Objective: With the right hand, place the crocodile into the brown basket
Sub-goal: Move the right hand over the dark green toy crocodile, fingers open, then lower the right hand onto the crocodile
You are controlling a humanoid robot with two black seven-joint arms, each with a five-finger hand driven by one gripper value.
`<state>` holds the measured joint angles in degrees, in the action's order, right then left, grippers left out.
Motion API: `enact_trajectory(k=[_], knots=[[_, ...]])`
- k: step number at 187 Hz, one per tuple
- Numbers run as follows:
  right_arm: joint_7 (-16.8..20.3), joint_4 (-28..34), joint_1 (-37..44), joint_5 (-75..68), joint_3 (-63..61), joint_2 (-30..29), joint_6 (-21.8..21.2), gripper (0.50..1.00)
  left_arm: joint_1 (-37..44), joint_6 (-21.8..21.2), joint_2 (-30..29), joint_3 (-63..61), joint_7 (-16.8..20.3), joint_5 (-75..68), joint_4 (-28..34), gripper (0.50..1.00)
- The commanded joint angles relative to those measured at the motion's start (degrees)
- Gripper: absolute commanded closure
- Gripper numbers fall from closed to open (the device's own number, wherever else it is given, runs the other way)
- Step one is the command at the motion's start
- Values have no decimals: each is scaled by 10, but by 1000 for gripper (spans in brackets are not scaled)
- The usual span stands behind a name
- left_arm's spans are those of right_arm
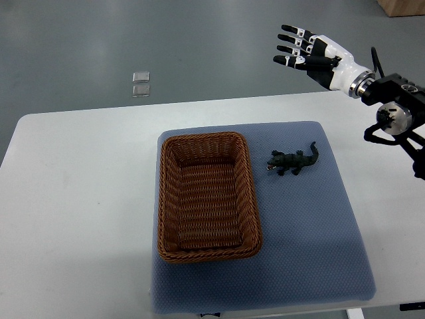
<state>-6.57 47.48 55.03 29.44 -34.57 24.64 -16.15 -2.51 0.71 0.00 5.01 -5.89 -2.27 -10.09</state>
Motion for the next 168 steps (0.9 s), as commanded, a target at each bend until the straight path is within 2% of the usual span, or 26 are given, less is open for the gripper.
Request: enact_trajectory(k=[1,40,51,62,74,118,168], knots=[[16,1,76,70,120,34,-21,570,0,1,0,0,0,0,0,500],[111,25,254,191,343,54,-116,570,0,2,0,0,0,-1,-4,500],[152,40,304,204,406,49,-143,570,0,2,0,0,0,-1,-3,500],[183,57,337,202,442,45,-165,570,0,1,0,0,0,0,-1,500],[198,80,358,200,454,38,-184,570,0,1,0,0,-1,-1,0,500],[201,93,351,200,463,0,-183,572,0,1,0,1,-1,-1,1,500],[198,93,286,225,464,-20,-110,576,0,1,0,1,-1,0,2,500]])
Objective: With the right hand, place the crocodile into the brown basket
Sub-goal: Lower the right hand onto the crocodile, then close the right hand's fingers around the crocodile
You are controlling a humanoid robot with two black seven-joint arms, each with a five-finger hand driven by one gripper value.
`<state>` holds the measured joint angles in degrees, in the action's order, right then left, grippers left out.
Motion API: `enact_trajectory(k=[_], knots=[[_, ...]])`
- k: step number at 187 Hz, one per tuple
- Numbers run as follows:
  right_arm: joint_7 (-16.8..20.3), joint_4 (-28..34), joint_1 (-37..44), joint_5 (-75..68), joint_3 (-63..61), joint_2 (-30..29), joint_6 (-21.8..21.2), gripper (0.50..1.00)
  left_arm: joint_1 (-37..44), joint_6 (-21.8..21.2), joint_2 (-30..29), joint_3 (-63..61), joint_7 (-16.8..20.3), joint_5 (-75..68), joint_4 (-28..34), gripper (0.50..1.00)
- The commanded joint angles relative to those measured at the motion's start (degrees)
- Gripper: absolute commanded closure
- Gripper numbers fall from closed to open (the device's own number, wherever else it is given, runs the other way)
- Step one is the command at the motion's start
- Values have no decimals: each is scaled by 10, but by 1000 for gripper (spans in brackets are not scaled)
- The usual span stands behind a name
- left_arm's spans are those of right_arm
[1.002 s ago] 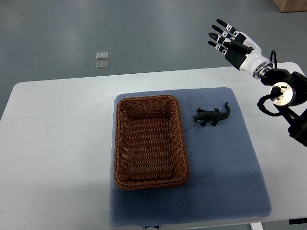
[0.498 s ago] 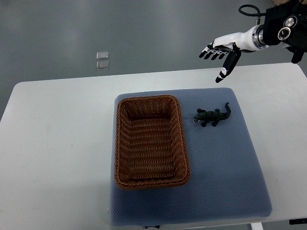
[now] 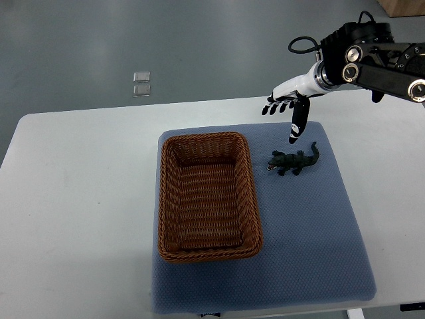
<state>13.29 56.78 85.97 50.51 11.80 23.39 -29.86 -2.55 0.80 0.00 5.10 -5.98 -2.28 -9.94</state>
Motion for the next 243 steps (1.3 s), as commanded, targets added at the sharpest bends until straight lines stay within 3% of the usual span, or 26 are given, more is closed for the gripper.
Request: enact_trajectory(k=[1,197,243], knots=[[-1,0,-24,14,1,-7,27,576,0,0,0,0,0,0,0,500],[-3,-20,-100,91,25,-27,80,595,0,0,0,0,0,0,1,500],[-3,-25,-119,91,25,-35,95,691,0,0,0,0,0,0,1,500]])
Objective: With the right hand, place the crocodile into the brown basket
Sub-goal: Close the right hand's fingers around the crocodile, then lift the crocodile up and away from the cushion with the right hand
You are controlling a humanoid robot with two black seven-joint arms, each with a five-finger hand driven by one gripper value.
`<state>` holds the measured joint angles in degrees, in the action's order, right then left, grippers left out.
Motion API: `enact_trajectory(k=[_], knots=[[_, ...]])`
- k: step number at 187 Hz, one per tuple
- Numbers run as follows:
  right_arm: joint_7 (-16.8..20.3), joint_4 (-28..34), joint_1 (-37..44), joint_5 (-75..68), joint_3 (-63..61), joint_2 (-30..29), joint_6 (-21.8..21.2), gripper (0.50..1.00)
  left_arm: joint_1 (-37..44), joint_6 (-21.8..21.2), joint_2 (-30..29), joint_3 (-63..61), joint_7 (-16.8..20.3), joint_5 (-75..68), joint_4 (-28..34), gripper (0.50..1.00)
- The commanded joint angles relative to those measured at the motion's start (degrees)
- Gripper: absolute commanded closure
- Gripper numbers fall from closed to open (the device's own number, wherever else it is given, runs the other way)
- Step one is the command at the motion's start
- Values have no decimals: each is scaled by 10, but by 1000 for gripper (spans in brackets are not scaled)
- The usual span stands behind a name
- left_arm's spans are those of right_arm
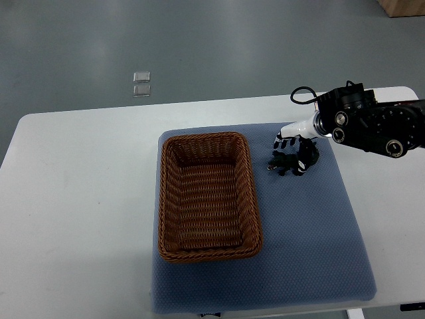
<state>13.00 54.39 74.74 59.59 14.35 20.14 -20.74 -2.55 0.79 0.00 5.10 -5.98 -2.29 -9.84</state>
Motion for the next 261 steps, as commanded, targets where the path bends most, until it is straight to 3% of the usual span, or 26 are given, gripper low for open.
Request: enact_trajectory(k=[1,34,55,69,88,129,212,261], knots=[[0,-1,-6,0,0,-3,4,691,0,0,0,0,0,0,0,500],[0,-7,-14,0,1,-5,11,709,0,0,0,0,0,0,1,500],[0,-8,-17,1,1,-5,11,746,0,0,0,1,0,0,1,500],[0,-8,-17,2,1,-6,11,789,0,-1,0,1,0,0,1,500],[0,-12,-18,3,1,-7,11,906,1,-1,0,1,0,0,1,500],[0,-12,-14,3,1,-3,12,973,1,-1,0,1,0,1,2,500],[1,-2,42,-2,1,32,-4,969,2,-3,0,0,0,0,1,500],[1,48,120,-8,-4,83,-33,959,2,-3,0,-1,0,0,0,500]])
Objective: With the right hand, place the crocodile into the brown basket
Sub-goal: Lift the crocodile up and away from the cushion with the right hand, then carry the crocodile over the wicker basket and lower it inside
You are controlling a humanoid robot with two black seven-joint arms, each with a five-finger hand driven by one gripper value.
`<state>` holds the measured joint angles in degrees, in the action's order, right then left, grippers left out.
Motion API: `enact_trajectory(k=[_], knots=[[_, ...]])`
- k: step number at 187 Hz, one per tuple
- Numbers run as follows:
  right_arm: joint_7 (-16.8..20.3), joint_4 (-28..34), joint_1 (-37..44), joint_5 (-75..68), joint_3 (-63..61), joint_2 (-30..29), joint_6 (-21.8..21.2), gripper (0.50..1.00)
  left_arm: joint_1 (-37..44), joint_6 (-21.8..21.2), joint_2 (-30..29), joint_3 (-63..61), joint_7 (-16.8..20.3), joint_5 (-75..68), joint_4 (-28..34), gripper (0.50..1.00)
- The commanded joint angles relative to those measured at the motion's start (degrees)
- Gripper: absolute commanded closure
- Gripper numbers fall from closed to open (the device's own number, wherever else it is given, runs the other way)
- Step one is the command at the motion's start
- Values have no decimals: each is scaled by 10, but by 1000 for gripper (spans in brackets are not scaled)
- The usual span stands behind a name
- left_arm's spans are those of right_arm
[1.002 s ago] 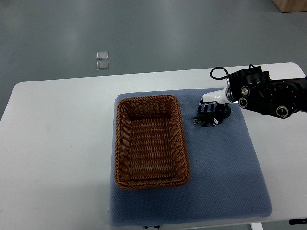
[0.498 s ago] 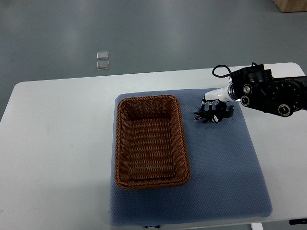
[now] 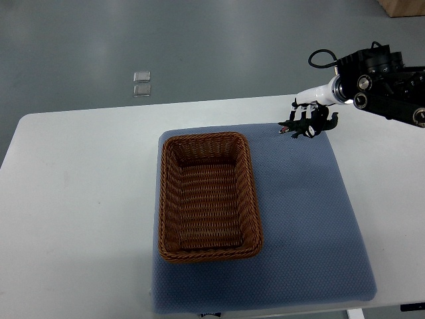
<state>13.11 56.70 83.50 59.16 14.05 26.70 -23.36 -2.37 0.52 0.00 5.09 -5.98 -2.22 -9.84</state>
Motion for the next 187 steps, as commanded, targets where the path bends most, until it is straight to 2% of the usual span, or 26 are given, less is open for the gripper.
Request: enact_trajectory(k=[1,24,47,69,96,130,153,187], knots=[[0,29,37,-4,-1,20,-7,959,0,0,0,-1,0,-1,0,500],[0,63,91,-5,-1,35,-19,957,0,0,0,-2,0,-1,-1,500],[2,66,129,-5,1,35,-24,948,0,1,0,-2,0,-1,-1,500],[2,77,167,-5,1,34,-50,944,0,0,0,-2,0,-1,-1,500],[2,95,191,-6,1,27,-55,942,0,1,0,-1,0,-1,-1,500],[-1,95,192,-7,0,-11,-31,940,0,1,0,-1,0,-1,-1,500],[-2,91,184,-39,2,-60,8,934,0,1,0,-1,0,-1,-1,500],[-2,76,162,-57,3,-131,29,928,0,1,0,-1,0,-1,0,500]])
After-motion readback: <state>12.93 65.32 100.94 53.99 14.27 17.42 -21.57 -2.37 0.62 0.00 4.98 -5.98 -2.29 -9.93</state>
